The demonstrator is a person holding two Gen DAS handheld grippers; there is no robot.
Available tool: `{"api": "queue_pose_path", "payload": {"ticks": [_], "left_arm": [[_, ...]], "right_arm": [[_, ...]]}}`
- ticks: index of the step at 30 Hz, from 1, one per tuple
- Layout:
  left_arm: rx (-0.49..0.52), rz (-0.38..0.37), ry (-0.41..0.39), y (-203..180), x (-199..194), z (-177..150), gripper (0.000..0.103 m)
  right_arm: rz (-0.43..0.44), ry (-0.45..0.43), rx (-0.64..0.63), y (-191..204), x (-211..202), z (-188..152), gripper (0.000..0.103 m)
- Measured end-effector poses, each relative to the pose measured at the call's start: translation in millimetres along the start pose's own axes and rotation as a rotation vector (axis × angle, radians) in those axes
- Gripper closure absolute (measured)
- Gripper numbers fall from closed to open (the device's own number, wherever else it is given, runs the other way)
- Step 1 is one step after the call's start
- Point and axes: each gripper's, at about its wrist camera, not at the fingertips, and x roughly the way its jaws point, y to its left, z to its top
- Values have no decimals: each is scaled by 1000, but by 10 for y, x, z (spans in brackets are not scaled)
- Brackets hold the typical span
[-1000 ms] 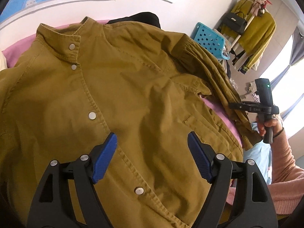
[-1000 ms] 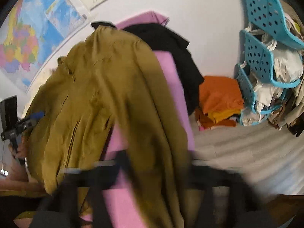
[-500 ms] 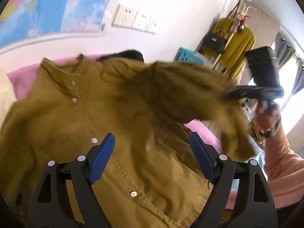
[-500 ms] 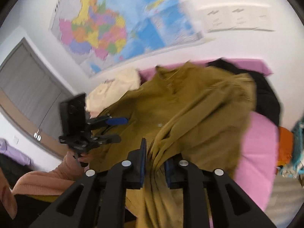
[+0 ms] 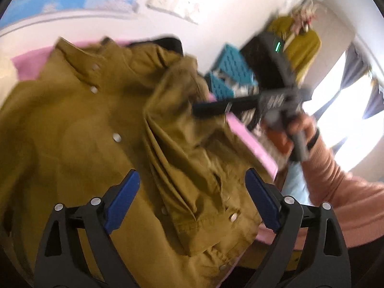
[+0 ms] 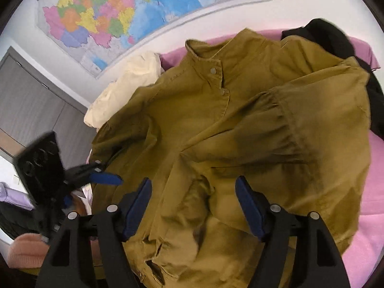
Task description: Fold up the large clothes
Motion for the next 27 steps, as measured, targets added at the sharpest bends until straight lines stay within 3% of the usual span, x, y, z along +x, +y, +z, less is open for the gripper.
{"api": "queue_pose_path", "payload": {"ticks": [7, 10, 11, 12, 14, 19, 20, 21, 22, 24, 25, 26, 27], "left_arm": [[-134, -110, 194, 230, 569, -220, 14], [-162, -133, 215, 257, 712, -249, 36], [-151, -118, 205, 262, 704, -232, 69], [-149, -117, 211, 277, 697, -215, 87], [-175, -97, 194, 372, 599, -156, 91], [-196, 89, 83, 702, 28, 50, 91], [-191, 144, 75, 767, -40, 100, 89], [-187, 221, 72, 842, -96, 159, 88], [-195, 262, 72, 902, -125, 187, 87], [-208, 285, 80, 999, -133, 270, 82], [-212, 300, 83, 1024, -128, 297, 70], [-224, 317, 83, 1060, -118, 326, 48], [-226, 315, 78, 1058, -121, 349, 41]], "right_arm": [[-204, -271, 87, -578, -607, -57, 23], [-212, -292, 183, -946, -584, -45, 21], [-194, -284, 203, -1023, -523, -28, 20], [-176, -271, 228, -1132, -428, -4, 18], [-173, -260, 256, -1242, -270, 32, 17], [-94, -242, 352, -1587, -14, 93, 14], [-59, -245, 359, -1610, 18, 91, 33], [-42, -246, 339, -1613, 25, 93, 76], [-60, -241, 320, -1606, 17, 105, 99], [-55, -259, 314, -1610, -70, 84, 100], [-60, -271, 318, -1621, -121, 79, 101], [-72, -286, 323, -1634, -192, 65, 101], [-77, -312, 337, -1666, -287, 43, 101]]}}
